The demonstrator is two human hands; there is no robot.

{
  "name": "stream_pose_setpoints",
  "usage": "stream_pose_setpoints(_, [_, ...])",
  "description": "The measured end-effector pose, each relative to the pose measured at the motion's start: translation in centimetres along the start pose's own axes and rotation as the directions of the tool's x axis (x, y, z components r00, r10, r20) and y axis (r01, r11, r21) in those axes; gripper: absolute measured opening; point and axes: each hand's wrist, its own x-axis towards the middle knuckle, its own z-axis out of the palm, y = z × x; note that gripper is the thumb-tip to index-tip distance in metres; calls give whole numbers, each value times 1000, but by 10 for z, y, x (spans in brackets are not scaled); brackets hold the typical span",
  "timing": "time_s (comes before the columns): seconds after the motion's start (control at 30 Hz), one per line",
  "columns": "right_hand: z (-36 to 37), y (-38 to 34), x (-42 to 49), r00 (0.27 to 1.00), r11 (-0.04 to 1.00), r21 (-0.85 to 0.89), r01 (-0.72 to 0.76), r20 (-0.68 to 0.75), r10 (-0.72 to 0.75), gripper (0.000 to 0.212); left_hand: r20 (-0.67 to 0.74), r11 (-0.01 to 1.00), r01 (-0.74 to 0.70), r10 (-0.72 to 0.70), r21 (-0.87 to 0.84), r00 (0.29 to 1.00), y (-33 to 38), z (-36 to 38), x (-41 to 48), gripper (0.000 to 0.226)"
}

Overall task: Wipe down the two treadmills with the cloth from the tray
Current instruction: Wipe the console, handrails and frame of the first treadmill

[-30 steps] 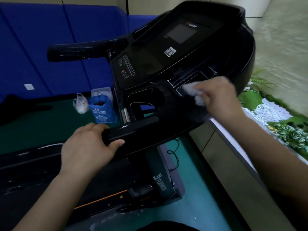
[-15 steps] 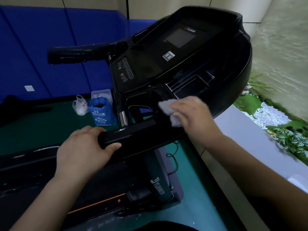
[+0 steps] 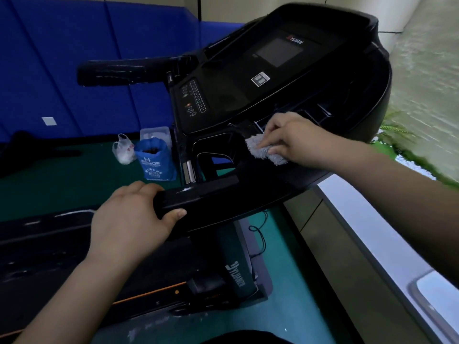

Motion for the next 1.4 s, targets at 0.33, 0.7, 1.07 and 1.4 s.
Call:
stream_pose_setpoints(0.33, [7,11,112,976,998,-53,44,216,-32,24,28,997,60,-59,-49,998,1,-2,2,57])
stream_pose_setpoints(0.7, [59,-21,155,952,927,343,-153,303,45,19,44,998,61,-60,-30,997,2,-5,3,58])
stream_pose_setpoints(1.07, [77,-61,179,920,892,407,-196,391,23,6,60,997,72,-70,-38,996,2,-7,3,56])
stream_pose_setpoints(1.4, [26,9,132,875,961,-6,277,414,-249,29,61,997,60,-57,-50,997,1,-5,0,59])
